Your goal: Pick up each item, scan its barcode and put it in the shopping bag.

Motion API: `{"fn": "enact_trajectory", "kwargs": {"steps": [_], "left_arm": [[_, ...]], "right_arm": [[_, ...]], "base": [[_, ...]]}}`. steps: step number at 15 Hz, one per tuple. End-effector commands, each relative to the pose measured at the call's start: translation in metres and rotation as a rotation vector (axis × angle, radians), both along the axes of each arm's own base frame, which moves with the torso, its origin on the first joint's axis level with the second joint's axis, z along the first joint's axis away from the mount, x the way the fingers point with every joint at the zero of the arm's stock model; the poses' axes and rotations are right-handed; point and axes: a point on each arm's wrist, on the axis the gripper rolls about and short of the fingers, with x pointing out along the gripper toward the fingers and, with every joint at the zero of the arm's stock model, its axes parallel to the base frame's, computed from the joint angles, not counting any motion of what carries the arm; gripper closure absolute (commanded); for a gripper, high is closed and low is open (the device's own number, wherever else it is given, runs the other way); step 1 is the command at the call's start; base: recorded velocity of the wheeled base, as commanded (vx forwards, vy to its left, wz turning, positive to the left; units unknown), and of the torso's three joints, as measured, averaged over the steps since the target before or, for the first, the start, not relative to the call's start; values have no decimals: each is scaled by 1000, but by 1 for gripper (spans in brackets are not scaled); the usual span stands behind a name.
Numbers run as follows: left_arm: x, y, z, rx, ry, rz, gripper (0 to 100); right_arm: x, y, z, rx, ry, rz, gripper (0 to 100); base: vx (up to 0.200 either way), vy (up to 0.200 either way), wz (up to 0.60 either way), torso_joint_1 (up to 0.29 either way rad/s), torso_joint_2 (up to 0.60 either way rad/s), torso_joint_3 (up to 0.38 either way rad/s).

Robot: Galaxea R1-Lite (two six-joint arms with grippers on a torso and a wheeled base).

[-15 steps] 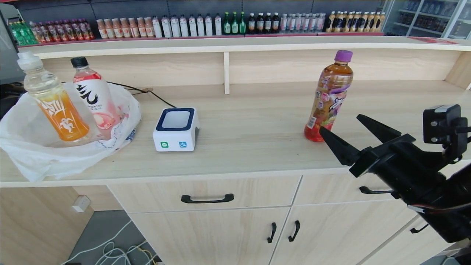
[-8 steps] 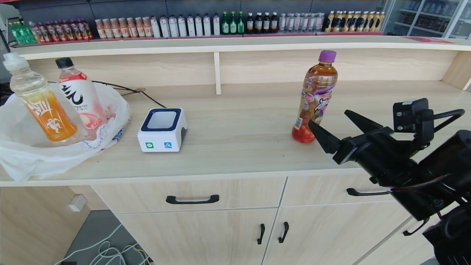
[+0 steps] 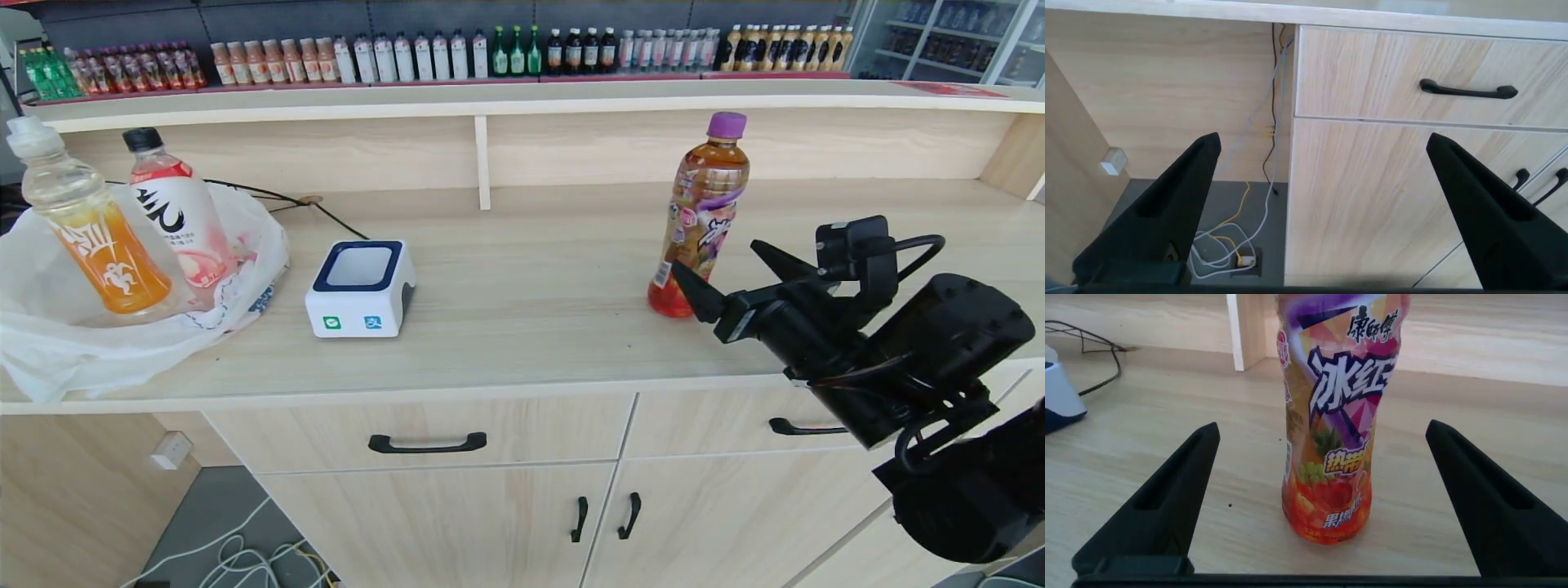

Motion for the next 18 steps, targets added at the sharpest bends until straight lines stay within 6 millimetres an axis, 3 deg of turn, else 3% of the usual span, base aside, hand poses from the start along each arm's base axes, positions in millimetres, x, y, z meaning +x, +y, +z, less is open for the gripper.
{"fn": "enact_trajectory", "kwargs": {"steps": [1,9,11,18], "left_arm": [[0,0,0,1,0,0,0],[0,0,0,1,0,0,0],[0,0,0,-1,0,0,0],[0,0,0,-1,0,0,0]], "right_arm": [[12,4,-4,6,1,-23,0],[29,13,-4,38,-18,-71,0],[35,26,-3,50,-36,-42,0],[58,31,3,119,-75,-127,0]], "base": [[0,0,0,0,0,0],[0,0,0,0,0,0],[0,0,0,0,0,0],[0,0,0,0,0,0]]}}
